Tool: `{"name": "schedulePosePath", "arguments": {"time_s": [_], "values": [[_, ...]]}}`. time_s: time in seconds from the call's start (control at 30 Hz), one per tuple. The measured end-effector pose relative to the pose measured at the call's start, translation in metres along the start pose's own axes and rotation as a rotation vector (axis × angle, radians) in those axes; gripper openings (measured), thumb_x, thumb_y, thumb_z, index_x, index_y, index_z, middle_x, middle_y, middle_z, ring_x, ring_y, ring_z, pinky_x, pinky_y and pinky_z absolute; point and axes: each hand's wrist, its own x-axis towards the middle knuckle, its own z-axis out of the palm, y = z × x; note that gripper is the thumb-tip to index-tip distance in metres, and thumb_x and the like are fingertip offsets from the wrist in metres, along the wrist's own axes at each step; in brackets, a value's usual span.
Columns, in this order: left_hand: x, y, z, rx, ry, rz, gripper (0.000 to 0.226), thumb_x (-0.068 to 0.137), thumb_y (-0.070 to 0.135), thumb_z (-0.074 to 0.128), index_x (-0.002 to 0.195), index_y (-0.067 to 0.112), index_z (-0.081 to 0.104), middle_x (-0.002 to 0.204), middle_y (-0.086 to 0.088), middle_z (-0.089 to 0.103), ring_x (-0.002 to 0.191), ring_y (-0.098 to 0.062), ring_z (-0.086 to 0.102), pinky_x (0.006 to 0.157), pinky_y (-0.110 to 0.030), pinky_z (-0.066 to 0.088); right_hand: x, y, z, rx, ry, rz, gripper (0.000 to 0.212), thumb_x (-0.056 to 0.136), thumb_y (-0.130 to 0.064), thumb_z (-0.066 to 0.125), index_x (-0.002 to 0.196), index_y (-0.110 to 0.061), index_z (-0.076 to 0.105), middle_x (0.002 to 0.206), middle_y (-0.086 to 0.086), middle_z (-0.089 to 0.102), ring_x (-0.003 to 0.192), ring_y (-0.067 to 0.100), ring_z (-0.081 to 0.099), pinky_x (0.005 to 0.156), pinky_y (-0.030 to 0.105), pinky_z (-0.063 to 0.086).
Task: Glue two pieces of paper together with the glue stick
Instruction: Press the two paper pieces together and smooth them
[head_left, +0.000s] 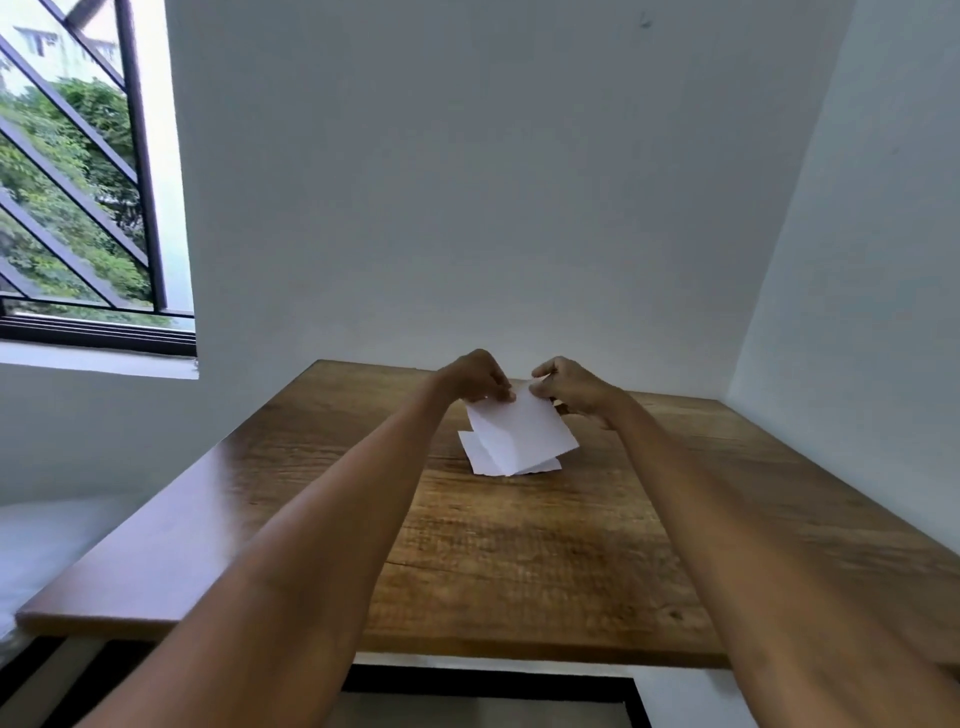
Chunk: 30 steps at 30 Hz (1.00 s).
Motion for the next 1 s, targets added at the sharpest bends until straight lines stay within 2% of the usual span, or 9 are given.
{"name": "schedulePosePath", "arguments": {"time_s": [0.1, 0.17, 0.23, 0.37, 0.5, 0.67, 0.8, 0.9, 1.0], "values": [[-0.004, -0.006, 0.001, -0.182, 0.116, -0.079, 0.025, 0.085, 0.012, 0.065, 0.104, -0.005, 0.066, 0.085, -0.011, 0.061, 0.069, -0.019, 0.056, 0.048, -0.021, 0.044, 0.001, 0.014, 0.003, 0.167, 0.150, -0.018, 0.044, 0.092, -0.026, 0.059, 0.126, 0.000, 0.049, 0.130, 0.014, 0.052, 0.108, 0.025, 0.053, 0.086, 0.037, 0.047], [-0.006, -0.011, 0.000, -0.368, 0.252, -0.170, 0.024, 0.084, 0.011, 0.066, 0.102, -0.005, 0.065, 0.095, -0.016, 0.063, 0.081, -0.026, 0.059, 0.060, -0.031, 0.051, -0.002, 0.024, 0.007, 0.381, 0.200, 0.023, 0.053, 0.088, -0.030, 0.064, 0.123, 0.008, 0.053, 0.128, 0.023, 0.056, 0.103, 0.030, 0.058, 0.088, 0.040, 0.050], [-0.010, -0.015, 0.000, -0.519, 0.340, -0.283, 0.024, 0.083, 0.012, 0.067, 0.102, -0.002, 0.061, 0.106, -0.019, 0.064, 0.087, -0.030, 0.061, 0.071, -0.038, 0.052, -0.011, 0.030, 0.013, 0.553, 0.181, 0.097, 0.051, 0.084, -0.031, 0.068, 0.115, 0.008, 0.057, 0.108, 0.022, 0.065, 0.082, 0.025, 0.061, 0.070, 0.030, 0.052], [-0.024, -0.014, 0.006, -0.694, 0.383, -0.376, 0.036, 0.082, 0.012, 0.069, 0.111, -0.006, 0.056, 0.112, -0.019, 0.064, 0.083, -0.030, 0.062, 0.047, -0.032, 0.043, -0.024, 0.032, 0.024, 0.671, 0.171, 0.233, 0.036, 0.085, -0.021, 0.069, 0.111, 0.002, 0.059, 0.086, 0.013, 0.064, 0.062, 0.017, 0.058, 0.054, 0.023, 0.050], [-0.037, -0.014, 0.012, -0.855, 0.332, -0.420, 0.023, 0.083, 0.009, 0.068, 0.101, -0.003, 0.059, 0.097, -0.011, 0.063, 0.091, -0.031, 0.068, 0.045, -0.031, 0.047, -0.030, 0.025, 0.024, 0.635, 0.226, 0.243, 0.032, 0.087, -0.009, 0.065, 0.113, 0.009, 0.058, 0.085, 0.018, 0.063, 0.051, 0.015, 0.054, 0.043, 0.020, 0.043], [-0.048, -0.021, 0.011, -0.623, 0.290, -0.395, 0.011, 0.088, 0.012, 0.061, 0.090, 0.002, 0.063, 0.077, -0.007, 0.068, 0.048, -0.017, 0.061, 0.042, -0.019, 0.034, -0.041, 0.023, 0.018, 0.588, 0.243, 0.231, 0.033, 0.086, -0.006, 0.064, 0.112, 0.013, 0.058, 0.076, 0.013, 0.060, 0.050, 0.017, 0.049, 0.047, 0.022, 0.043], [-0.048, -0.036, 0.009, -0.093, 0.288, -0.249, 0.012, 0.085, 0.010, 0.061, 0.090, 0.002, 0.069, 0.092, -0.013, 0.071, 0.090, -0.027, 0.068, 0.074, -0.035, 0.054, -0.044, 0.029, 0.009, 0.584, 0.253, 0.256, 0.030, 0.087, -0.005, 0.063, 0.112, 0.012, 0.058, 0.079, 0.012, 0.061, 0.054, 0.017, 0.050, 0.045, 0.021, 0.046], [-0.051, -0.040, 0.012, 0.201, 0.094, -0.254, 0.037, 0.081, 0.031, 0.068, 0.113, 0.013, 0.064, 0.123, -0.008, 0.063, 0.116, -0.027, 0.055, 0.101, -0.042, 0.044, -0.045, 0.036, 0.002, 0.591, 0.278, 0.291, 0.031, 0.087, -0.005, 0.064, 0.114, 0.010, 0.058, 0.085, 0.013, 0.061, 0.058, 0.017, 0.052, 0.053, 0.024, 0.046], [-0.048, -0.041, 0.015, 0.404, 0.015, -0.251, 0.052, 0.080, 0.049, 0.064, 0.125, 0.025, 0.055, 0.141, -0.005, 0.046, 0.133, -0.029, 0.034, 0.109, -0.044, 0.030, -0.046, 0.042, -0.005, 0.585, 0.255, 0.325, 0.025, 0.087, -0.005, 0.063, 0.109, 0.006, 0.059, 0.078, 0.009, 0.058, 0.057, 0.016, 0.051, 0.049, 0.023, 0.045]]}}
